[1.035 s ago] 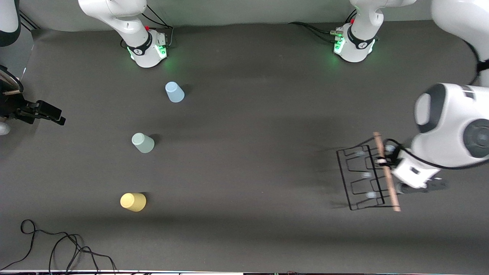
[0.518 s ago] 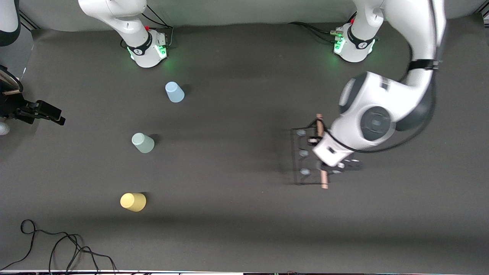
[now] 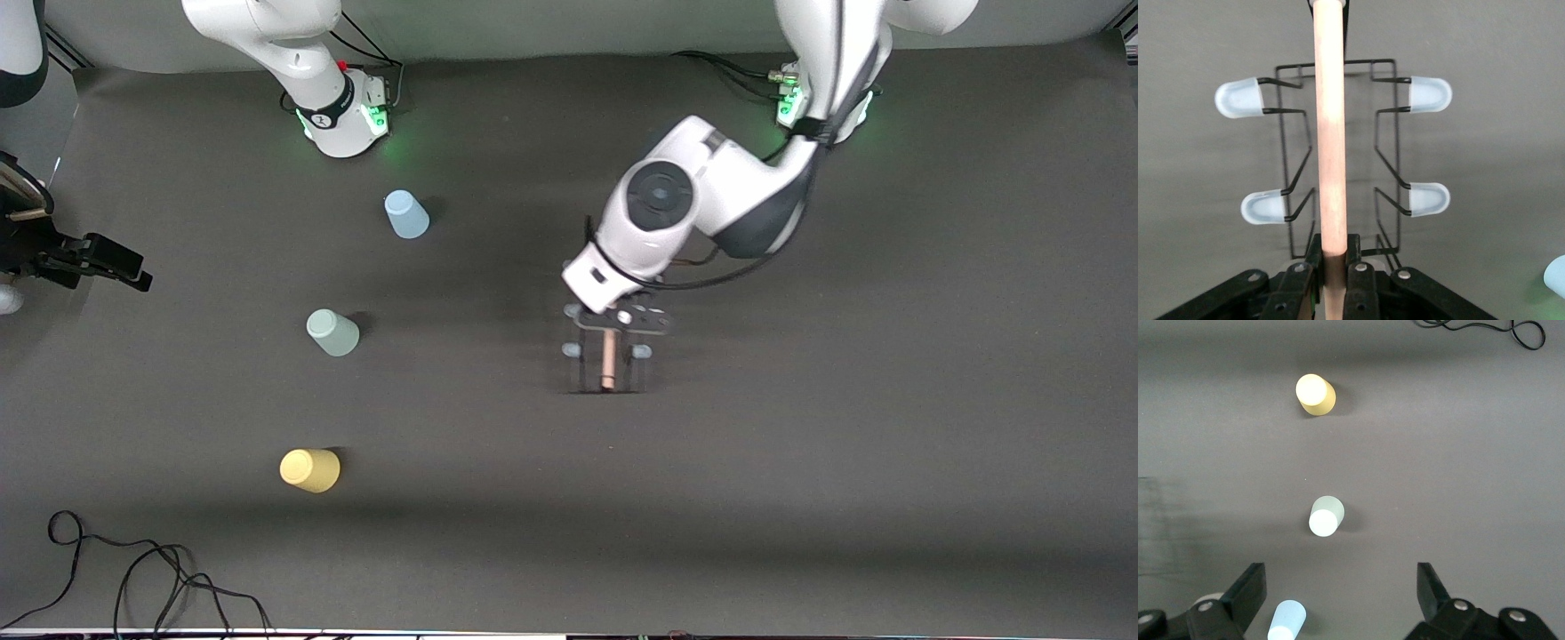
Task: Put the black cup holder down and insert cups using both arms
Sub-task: 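Carry the wire rack with the left gripper to the table center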
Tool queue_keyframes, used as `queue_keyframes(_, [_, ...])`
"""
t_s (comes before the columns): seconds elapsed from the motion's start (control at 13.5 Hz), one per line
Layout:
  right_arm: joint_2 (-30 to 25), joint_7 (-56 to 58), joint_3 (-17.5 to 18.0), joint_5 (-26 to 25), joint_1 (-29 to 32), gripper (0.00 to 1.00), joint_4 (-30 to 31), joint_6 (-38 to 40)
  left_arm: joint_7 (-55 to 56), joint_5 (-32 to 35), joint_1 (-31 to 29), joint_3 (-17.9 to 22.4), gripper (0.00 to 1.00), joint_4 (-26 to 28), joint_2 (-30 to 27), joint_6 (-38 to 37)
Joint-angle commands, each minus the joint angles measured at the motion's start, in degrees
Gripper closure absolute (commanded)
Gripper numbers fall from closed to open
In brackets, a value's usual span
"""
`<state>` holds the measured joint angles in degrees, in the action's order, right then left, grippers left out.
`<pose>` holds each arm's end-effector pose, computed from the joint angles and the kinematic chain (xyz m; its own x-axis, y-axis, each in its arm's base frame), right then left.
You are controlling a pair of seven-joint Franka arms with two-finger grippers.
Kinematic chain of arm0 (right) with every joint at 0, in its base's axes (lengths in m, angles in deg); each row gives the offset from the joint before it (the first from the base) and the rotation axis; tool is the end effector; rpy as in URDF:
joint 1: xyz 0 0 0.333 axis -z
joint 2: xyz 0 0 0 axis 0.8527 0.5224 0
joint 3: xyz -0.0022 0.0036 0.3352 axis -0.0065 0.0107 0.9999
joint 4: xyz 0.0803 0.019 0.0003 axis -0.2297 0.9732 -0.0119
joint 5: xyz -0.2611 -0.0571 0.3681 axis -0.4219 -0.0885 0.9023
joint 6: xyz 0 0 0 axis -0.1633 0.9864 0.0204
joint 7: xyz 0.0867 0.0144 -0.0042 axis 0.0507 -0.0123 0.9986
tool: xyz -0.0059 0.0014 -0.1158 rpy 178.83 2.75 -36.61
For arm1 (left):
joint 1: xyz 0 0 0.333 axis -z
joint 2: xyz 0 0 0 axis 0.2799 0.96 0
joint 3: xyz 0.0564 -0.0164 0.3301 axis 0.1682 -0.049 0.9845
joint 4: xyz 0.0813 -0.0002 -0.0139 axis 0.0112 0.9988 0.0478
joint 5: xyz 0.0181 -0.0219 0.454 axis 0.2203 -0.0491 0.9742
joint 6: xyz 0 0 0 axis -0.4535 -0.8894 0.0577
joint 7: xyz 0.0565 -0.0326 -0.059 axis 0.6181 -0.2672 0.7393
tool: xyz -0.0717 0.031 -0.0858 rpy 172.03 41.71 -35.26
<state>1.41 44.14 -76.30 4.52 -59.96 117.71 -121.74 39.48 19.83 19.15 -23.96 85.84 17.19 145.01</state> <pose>0.6256 -0.0327 0.6101 0.9963 -0.0861 0.0066 -0.0861 -0.9963 -0.0031 0.5483 -0.5138 0.3568 0.9904 -0.0764 -0.1155 -0.0605 -0.9890 0.1349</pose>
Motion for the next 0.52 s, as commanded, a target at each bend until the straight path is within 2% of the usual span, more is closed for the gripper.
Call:
queue_keyframes(0.0, [-0.1,0.1,0.1,-0.3,-0.4,0.00,-0.5,0.6,-2.2,-0.9,0.5,1.1,1.00,-0.8,1.4,0.6])
queue_keyframes(0.44, [-0.4,0.2,0.1,-0.3,-0.5,0.00,0.1,0.8,-1.7,-0.2,2.5,1.1,1.00,-2.2,3.8,4.5])
